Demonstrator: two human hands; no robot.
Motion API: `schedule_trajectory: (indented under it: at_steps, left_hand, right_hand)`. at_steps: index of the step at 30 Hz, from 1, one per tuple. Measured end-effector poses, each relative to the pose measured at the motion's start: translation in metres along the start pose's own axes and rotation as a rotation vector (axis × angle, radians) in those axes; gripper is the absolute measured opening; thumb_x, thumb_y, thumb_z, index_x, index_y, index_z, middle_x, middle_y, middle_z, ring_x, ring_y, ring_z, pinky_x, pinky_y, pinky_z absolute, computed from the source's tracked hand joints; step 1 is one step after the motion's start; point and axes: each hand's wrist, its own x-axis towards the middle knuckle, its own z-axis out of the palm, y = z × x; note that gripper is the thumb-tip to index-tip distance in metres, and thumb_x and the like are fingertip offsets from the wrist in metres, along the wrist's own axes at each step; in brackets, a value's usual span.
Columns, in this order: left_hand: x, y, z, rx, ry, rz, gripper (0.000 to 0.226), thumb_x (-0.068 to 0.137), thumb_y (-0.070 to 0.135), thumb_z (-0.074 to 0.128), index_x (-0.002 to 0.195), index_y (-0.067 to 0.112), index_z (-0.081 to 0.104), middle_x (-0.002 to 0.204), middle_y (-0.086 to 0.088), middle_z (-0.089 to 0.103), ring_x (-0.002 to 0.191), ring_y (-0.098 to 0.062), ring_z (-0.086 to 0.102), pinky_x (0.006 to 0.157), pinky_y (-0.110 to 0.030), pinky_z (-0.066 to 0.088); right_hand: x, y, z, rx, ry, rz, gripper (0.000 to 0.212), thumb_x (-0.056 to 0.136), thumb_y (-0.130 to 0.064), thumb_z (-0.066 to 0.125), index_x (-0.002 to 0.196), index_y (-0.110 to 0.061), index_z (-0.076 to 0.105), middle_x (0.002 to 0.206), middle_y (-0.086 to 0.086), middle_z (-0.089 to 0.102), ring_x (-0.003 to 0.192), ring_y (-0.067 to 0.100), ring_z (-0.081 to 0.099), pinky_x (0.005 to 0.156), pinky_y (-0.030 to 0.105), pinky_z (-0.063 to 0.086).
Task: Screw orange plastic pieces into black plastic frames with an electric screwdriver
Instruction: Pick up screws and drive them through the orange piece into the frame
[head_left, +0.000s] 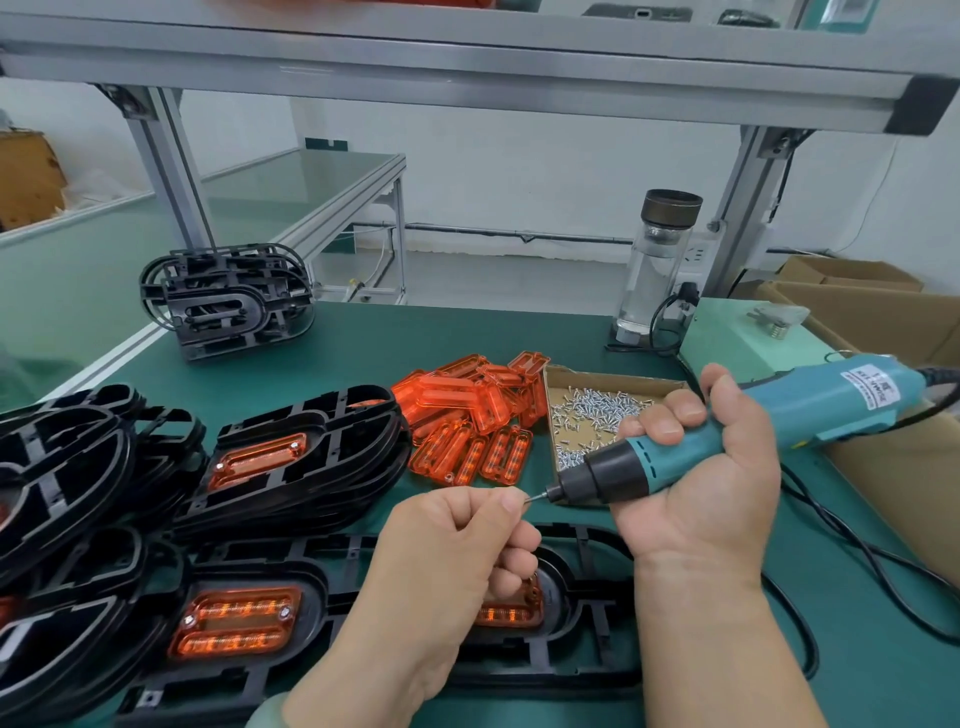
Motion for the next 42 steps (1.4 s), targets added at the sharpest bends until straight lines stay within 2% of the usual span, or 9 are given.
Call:
schedule_trajectory:
  at_steps: [6,10,12,14,16,19,23,34,42]
  left_hand:
    - [0.000,0.003,-0.005,0.138,-0.039,0.048,0.018,0.087,0.029,0.063,0.077,0.020,0.075,0.073,0.000,0.073,0.060,-0.007,0.061,0.055,-0.015,0.048]
    - [0.002,0.006,-0.023,0.700,0.052,0.324,0.010,0.084,0.033,0.063,0.086,0.040,0.069,0.075,0.026,0.067,0.073,0.010,0.061,0.063,-0.003,0.042]
    - [0.002,0.007,-0.029,1.021,-0.010,0.386,0.009,0.086,0.037,0.061,0.088,0.040,0.069,0.082,0.025,0.061,0.083,0.006,0.057,0.071,-0.005,0.039]
    - [0.004,0.001,-0.029,1.242,-0.095,0.422,0.013,0.088,0.040,0.055,0.092,0.037,0.067,0.084,0.017,0.050,0.086,-0.001,0.051,0.076,-0.018,0.041]
    - [0.005,-0.005,-0.024,1.379,-0.131,0.442,0.017,0.090,0.042,0.050,0.099,0.038,0.064,0.085,0.013,0.043,0.093,-0.007,0.045,0.081,-0.024,0.040]
    - [0.007,-0.011,-0.018,1.508,-0.130,0.462,0.024,0.090,0.045,0.048,0.109,0.040,0.061,0.098,0.012,0.050,0.102,-0.011,0.044,0.082,-0.026,0.031]
    - [0.011,-0.014,-0.018,1.543,-0.106,0.450,0.025,0.088,0.047,0.050,0.109,0.040,0.062,0.103,0.013,0.054,0.102,-0.010,0.046,0.080,-0.026,0.026]
    - [0.014,-0.021,-0.022,1.429,-0.111,0.453,0.022,0.086,0.047,0.054,0.105,0.041,0.064,0.087,0.017,0.044,0.098,-0.007,0.048,0.077,-0.024,0.023]
    - [0.013,-0.022,-0.022,1.415,-0.105,0.464,0.024,0.087,0.048,0.053,0.107,0.041,0.063,0.091,0.016,0.047,0.099,-0.007,0.048,0.082,-0.025,0.027]
  right_hand:
    - [0.003,-0.006,-0.002,-0.031,0.010,0.020,0.009,0.096,-0.019,0.047,0.088,-0.021,0.052,0.056,-0.010,0.045,0.044,0.005,0.041,0.054,0.018,0.041]
    - [0.009,-0.011,-0.006,-0.148,0.037,0.023,0.011,0.096,-0.016,0.050,0.087,-0.021,0.053,0.055,-0.009,0.045,0.043,0.007,0.041,0.054,0.022,0.037]
    - [0.011,-0.012,-0.007,-0.208,0.044,0.038,0.013,0.096,-0.014,0.051,0.084,-0.020,0.053,0.055,-0.007,0.045,0.043,0.007,0.041,0.051,0.020,0.037]
    - [0.013,-0.012,-0.009,-0.250,0.039,0.071,0.013,0.095,-0.013,0.052,0.084,-0.020,0.053,0.055,-0.007,0.045,0.042,0.008,0.041,0.049,0.018,0.037]
    - [0.013,-0.011,-0.010,-0.298,0.026,0.101,0.013,0.095,-0.013,0.053,0.084,-0.019,0.054,0.055,-0.006,0.046,0.042,0.008,0.041,0.049,0.018,0.037]
    - [0.012,-0.008,-0.009,-0.361,0.000,0.112,0.015,0.094,-0.010,0.053,0.082,-0.019,0.054,0.054,-0.006,0.046,0.041,0.009,0.041,0.047,0.019,0.035]
    - [0.008,-0.004,-0.006,-0.420,-0.054,0.103,0.017,0.093,-0.005,0.052,0.082,-0.017,0.054,0.052,-0.004,0.046,0.039,0.010,0.041,0.044,0.018,0.036]
    - [0.001,0.005,-0.003,-0.571,-0.157,0.045,0.016,0.090,0.001,0.055,0.083,-0.014,0.056,0.051,-0.002,0.047,0.038,0.012,0.041,0.042,0.019,0.037]
    - [-0.002,0.007,0.000,-0.609,-0.225,0.025,0.009,0.072,-0.011,0.059,0.081,-0.013,0.057,0.050,-0.002,0.048,0.039,0.014,0.041,0.043,0.020,0.036]
